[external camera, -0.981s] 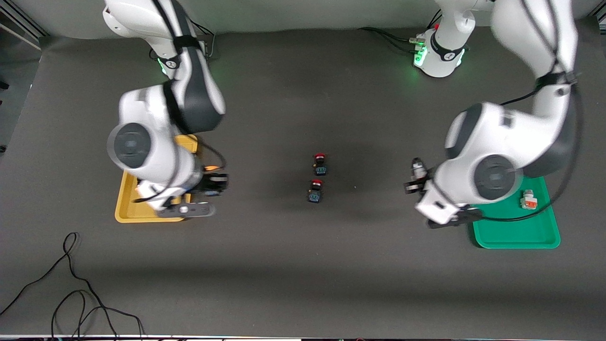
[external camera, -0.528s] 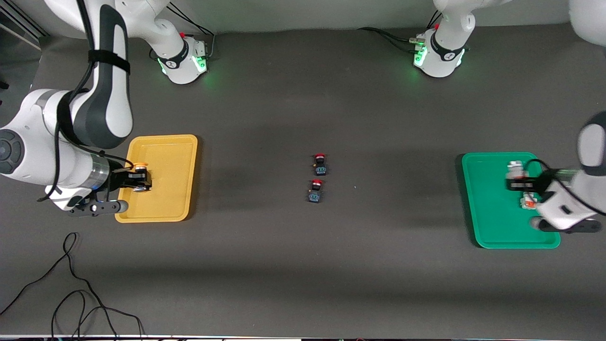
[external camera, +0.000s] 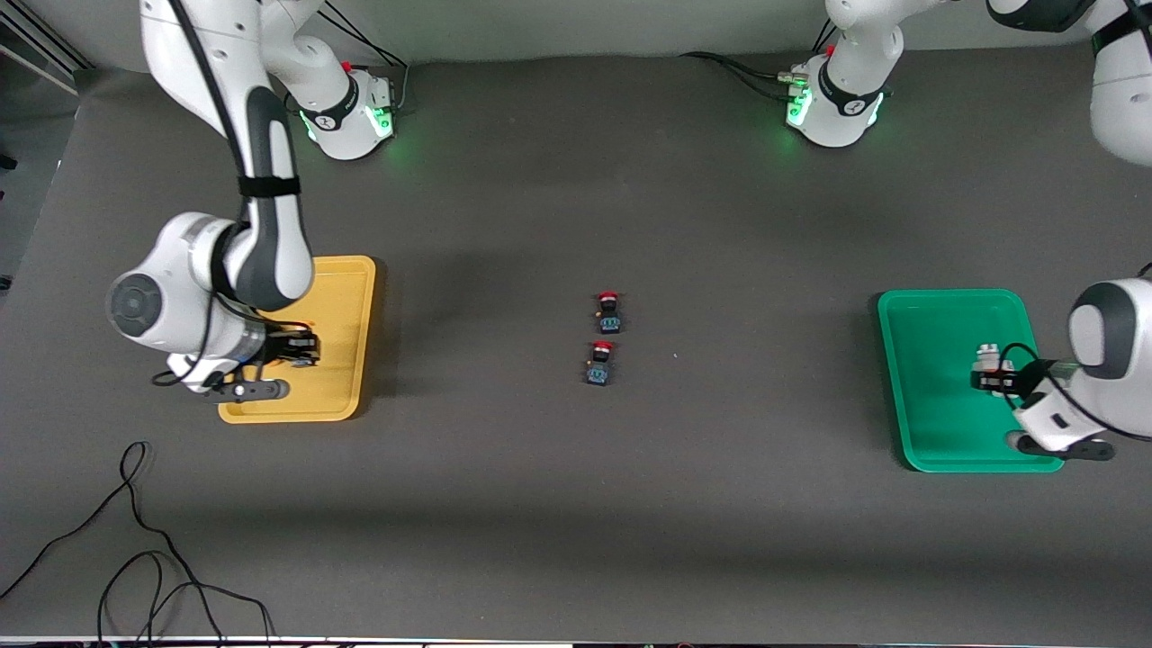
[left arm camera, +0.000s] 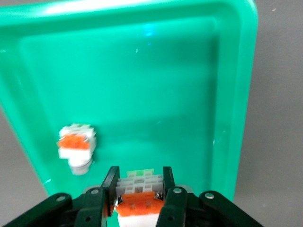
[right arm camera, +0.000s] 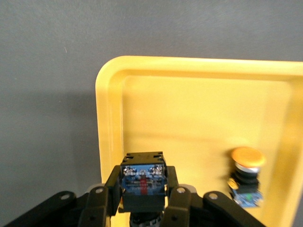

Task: Place green and yellow buttons in trays
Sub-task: 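Carry the button to the yellow tray while the left gripper carries the block, then lower and release the button with the right gripper while the left gripper releases the block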

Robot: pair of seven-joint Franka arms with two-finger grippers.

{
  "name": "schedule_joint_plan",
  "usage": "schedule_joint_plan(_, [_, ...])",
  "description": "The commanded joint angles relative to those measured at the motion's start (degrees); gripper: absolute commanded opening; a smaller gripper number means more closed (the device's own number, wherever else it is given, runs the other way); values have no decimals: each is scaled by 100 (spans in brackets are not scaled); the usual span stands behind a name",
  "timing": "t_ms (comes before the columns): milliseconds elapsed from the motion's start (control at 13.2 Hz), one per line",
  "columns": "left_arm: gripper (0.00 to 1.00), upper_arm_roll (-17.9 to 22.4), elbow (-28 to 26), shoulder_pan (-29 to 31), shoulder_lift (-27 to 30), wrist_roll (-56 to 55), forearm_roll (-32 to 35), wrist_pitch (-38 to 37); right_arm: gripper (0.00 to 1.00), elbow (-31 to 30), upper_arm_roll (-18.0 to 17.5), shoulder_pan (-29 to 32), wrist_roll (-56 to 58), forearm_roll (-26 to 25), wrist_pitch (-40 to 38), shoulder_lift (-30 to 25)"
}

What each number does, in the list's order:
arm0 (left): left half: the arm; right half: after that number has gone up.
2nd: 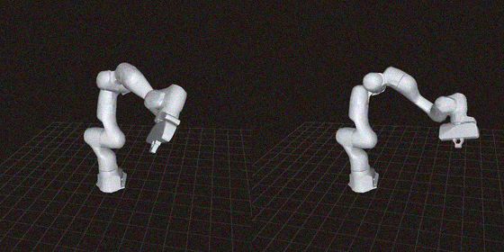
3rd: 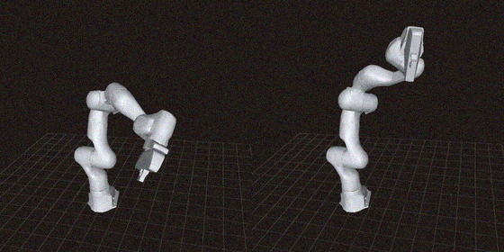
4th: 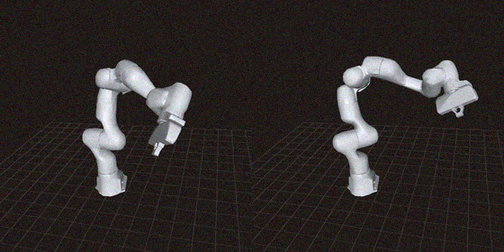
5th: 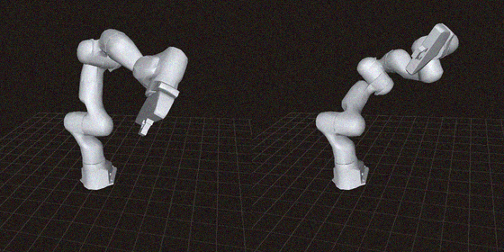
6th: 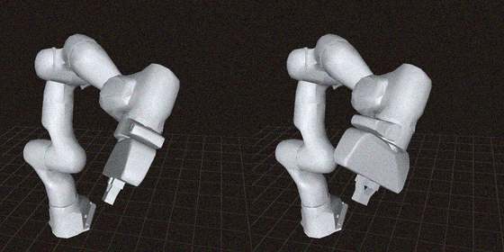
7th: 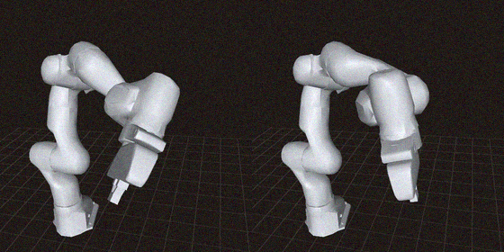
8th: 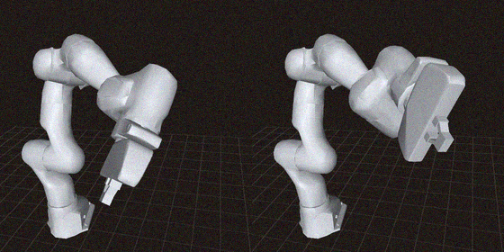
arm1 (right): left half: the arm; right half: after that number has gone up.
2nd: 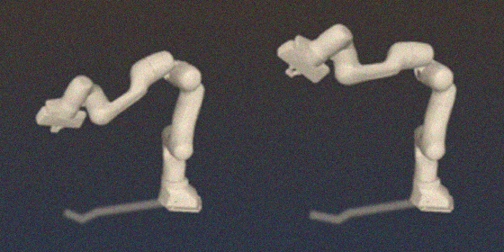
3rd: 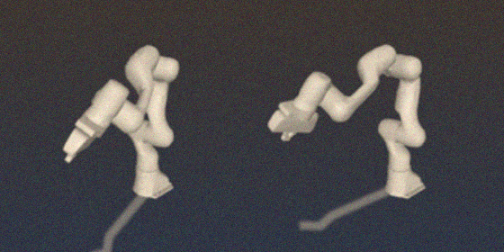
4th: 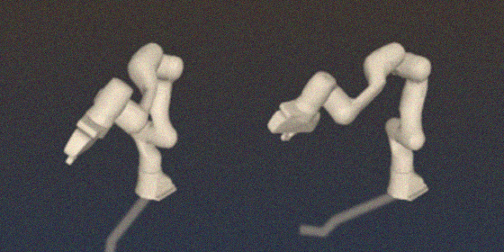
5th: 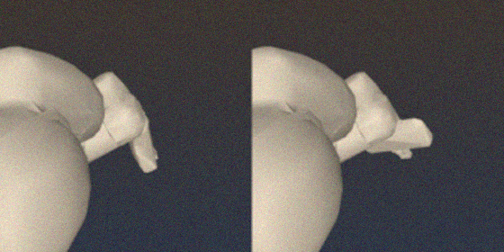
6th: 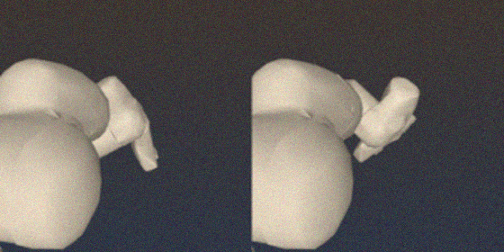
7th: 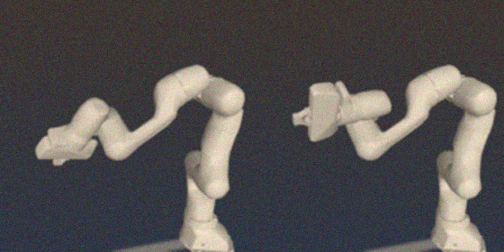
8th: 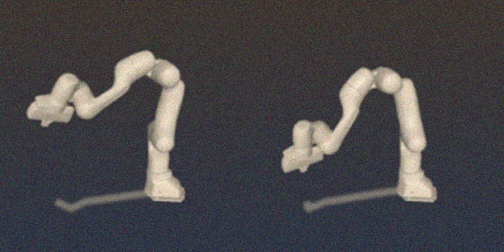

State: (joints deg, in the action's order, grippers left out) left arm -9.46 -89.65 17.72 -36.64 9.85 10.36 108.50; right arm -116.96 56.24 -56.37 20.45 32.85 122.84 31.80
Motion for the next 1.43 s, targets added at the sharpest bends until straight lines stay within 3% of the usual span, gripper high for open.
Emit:
schedule_joint_plan(0, [0, -56, -543, 47, 8, 26, 98, 617, 9, 95, -52, -32, 555, 747, 126, 694])
schedule_joint_plan(226, [0, 49, -791, 38, -88, 26, 98, 1077, 9, 112, -61, -32, 583, 864, 91, 872])
schedule_joint_plan(302, [0, 58, -782, 38, -158, 26, 98, 1138, 14, 112, -61, -23, 583, 864, 91, 872])
schedule_joint_plan(377, [0, 58, -782, 38, -168, 17, 98, 1191, 48, 112, -61, 20, 565, 864, 74, 872])
schedule_joint_plan(453, [25, 58, -782, 30, -168, -1, 107, 1183, 87, 130, -61, 47, 548, 864, 12, 846])
schedule_joint_plan(528, [97, 58, -782, 38, -142, -1, 107, 1157, 96, 156, -35, 47, 539, 855, -145, 793])
schedule_joint_plan(755, [100, 58, -738, 30, 69, -1, 107, 929, 100, 594, 377, -66, 468, 706, -961, 617])
schedule_joint_plan(1208, [100, -12, -458, -40, 1860, 52, 28, -1327, 100, 2000, 1528, -496, 424, 337, -2877, 512])
schedule_joint_plan(1358, [100, -108, 15, -84, 2213, 52, -16, -2275, 100, 2264, 2003, -874, 425, 267, -3160, 512])
